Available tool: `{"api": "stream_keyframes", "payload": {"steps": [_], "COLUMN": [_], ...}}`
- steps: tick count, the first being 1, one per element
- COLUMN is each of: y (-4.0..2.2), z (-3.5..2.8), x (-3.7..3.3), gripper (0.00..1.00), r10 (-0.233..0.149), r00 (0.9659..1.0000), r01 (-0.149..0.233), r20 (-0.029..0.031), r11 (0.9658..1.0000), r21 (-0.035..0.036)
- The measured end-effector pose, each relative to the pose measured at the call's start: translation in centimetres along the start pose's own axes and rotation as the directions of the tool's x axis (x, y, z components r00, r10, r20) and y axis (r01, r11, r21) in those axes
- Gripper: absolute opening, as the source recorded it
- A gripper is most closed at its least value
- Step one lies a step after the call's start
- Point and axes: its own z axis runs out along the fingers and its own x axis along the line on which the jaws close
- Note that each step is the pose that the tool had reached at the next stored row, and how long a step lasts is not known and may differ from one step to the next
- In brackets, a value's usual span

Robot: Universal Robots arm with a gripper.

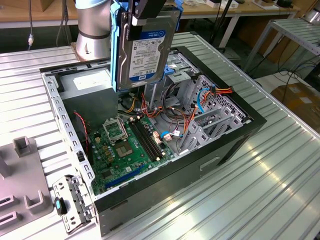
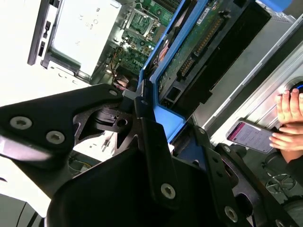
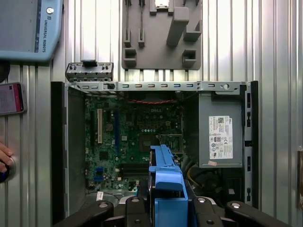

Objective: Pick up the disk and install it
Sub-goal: 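Insert the disk into the insertion slot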

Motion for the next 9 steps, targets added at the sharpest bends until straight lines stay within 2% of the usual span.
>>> {"api": "stream_keyframes", "payload": {"steps": [9], "y": [0.00], "z": [0.00], "x": [0.25], "gripper": [0.37], "r10": [0.000], "r00": [1.0000], "r01": [0.000], "r20": [-0.0001], "r11": [1.0000], "r21": [0.0000]}}
